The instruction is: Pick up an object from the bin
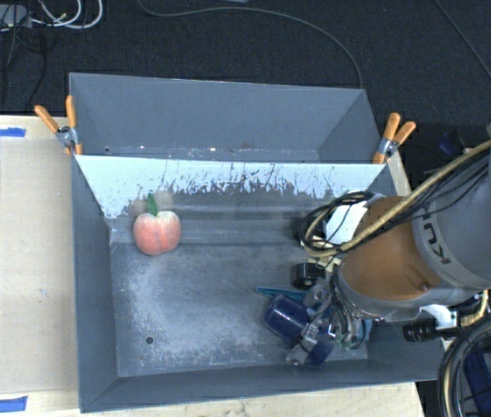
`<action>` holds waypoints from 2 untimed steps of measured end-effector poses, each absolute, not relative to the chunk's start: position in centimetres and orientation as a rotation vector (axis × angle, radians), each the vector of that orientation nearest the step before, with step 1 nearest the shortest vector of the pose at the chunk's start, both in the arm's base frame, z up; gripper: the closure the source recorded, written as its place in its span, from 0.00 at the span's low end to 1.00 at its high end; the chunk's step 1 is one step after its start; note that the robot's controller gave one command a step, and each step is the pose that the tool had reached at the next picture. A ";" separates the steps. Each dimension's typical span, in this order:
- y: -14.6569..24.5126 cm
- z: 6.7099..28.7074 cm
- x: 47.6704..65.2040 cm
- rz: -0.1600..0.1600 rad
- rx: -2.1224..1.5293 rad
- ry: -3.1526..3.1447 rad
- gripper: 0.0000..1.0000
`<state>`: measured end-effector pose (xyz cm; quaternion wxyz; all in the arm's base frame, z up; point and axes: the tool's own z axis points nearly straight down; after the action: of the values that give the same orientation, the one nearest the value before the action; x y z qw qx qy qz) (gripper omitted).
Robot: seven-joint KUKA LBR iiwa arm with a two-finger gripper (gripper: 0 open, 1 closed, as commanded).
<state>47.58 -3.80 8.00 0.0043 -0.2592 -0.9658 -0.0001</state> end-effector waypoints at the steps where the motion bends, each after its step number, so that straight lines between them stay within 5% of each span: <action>1: -4.3 7.1 47.7 -0.005 -0.909 -3.006 1.00; 2: -4.3 7.1 47.7 -0.005 -0.907 -3.007 1.00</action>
Offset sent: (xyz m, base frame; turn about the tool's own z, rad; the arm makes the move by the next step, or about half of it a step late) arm 0.0000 0.0000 0.0000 0.0000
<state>47.68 -4.32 7.13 0.0005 -0.2889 -0.9574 -0.0016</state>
